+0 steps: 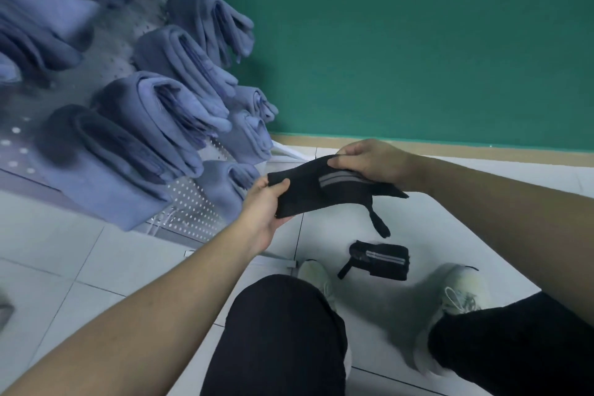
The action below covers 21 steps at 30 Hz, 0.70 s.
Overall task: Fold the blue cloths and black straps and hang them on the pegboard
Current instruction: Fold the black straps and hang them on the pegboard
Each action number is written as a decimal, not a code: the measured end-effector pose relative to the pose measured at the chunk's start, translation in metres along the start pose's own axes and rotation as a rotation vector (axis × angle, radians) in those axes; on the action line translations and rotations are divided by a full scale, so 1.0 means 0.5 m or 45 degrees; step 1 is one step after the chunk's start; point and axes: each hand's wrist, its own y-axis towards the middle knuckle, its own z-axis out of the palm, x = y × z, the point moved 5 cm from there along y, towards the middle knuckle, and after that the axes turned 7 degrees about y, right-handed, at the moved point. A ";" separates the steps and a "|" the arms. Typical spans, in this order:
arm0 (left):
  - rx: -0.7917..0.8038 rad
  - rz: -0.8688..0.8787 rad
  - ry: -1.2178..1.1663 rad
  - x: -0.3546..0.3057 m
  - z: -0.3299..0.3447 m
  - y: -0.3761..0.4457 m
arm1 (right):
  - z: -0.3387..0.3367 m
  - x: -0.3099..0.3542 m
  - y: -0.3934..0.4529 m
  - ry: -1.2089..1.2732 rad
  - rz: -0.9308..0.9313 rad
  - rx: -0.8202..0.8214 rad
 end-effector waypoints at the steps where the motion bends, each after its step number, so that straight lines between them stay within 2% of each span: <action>1: -0.016 -0.021 0.032 0.012 -0.010 0.002 | 0.013 -0.004 0.009 -0.022 -0.016 0.046; 4: -0.048 0.078 0.354 0.033 -0.039 0.004 | 0.052 -0.014 0.037 -0.166 -0.086 0.205; 10: 0.039 0.652 1.260 0.046 -0.076 -0.014 | 0.146 -0.019 0.083 -0.509 -0.179 0.478; 11: 0.068 0.687 1.310 0.052 -0.075 -0.017 | 0.163 -0.019 0.089 -0.509 -0.194 0.501; 13: 0.105 0.680 1.218 0.063 -0.080 -0.016 | 0.197 -0.019 0.100 -0.504 -0.217 0.539; 15: 0.052 0.715 1.182 0.065 -0.102 -0.006 | 0.228 -0.019 0.107 -0.533 -0.226 0.582; 18: 0.025 0.799 1.362 0.067 -0.143 0.003 | 0.265 -0.017 0.111 -0.562 -0.228 0.636; 21: 0.024 0.796 1.280 0.065 -0.176 -0.026 | 0.292 0.005 0.112 -0.437 -0.243 0.632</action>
